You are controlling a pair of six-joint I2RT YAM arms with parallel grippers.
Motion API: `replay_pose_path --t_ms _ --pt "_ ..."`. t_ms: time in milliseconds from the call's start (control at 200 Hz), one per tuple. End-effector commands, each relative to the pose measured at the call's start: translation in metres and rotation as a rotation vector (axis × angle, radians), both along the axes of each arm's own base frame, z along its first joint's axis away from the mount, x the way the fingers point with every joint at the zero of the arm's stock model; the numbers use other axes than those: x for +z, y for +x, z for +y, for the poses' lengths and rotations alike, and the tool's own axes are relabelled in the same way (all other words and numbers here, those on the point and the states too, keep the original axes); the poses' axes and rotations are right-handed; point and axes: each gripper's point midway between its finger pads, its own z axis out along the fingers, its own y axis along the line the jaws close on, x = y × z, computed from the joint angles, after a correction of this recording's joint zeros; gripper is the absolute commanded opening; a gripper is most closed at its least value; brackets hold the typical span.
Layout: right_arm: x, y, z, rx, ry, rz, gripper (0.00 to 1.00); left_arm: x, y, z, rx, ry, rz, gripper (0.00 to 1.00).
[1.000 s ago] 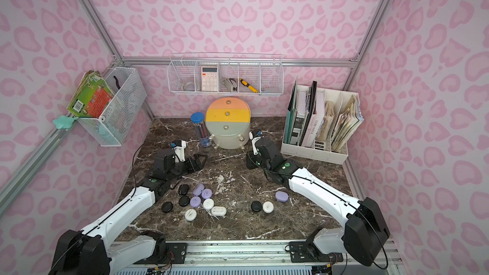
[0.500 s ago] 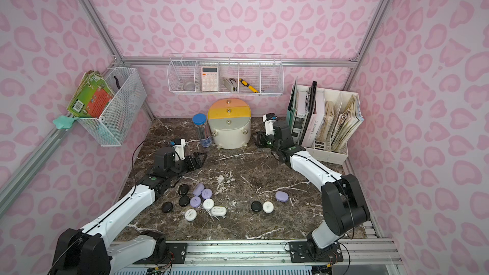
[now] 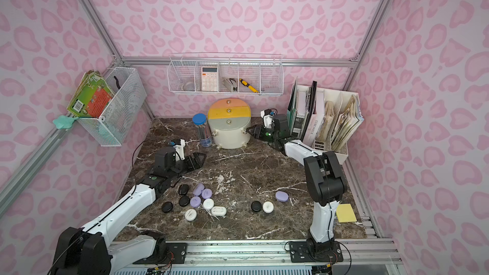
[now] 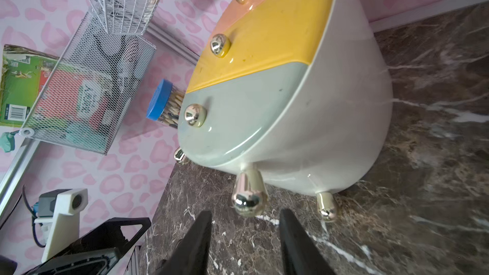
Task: Put the bluetooth earphones in the drawer according to color
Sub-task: Adjust the storage box at the center of the board.
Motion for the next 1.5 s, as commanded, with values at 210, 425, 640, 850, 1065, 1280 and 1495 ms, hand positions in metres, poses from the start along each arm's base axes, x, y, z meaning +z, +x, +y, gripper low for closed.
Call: replay_pose_path --t_ms 210,425,640,850,1065,1280,1495 --pt "-0.005 0.011 0.022 0.091 0.052 0.024 0.46 0.003 0.001 0.0 -0.007 0.013 -0.014 0.92" --pt "-0.017 0.011 0.029 0.109 0.045 0.044 0.43 0.003 0.0 -0.001 -0.011 0.01 -0.014 0.92" --pt "-0.024 0.013 0.031 0.111 0.04 0.055 0.36 0.002 0.0 -0.001 -0.014 0.008 -0.009 0.92" --pt "-0.031 0.013 0.028 0.111 0.019 0.06 0.22 0.002 0.0 -0.001 -0.014 0.009 -0.01 0.92" --pt "-0.039 -0.002 0.017 0.117 -0.036 0.05 0.12 0.001 -0.001 -0.001 -0.015 0.008 -0.008 0.92" --pt "-0.05 -0.041 0.003 0.162 -0.106 0.027 0.09 0.001 -0.002 -0.001 -0.015 0.006 -0.01 0.92" --pt "-0.071 -0.071 -0.017 0.142 -0.19 0.016 0.08 0.001 -0.002 0.0 -0.013 0.008 -0.011 0.92"
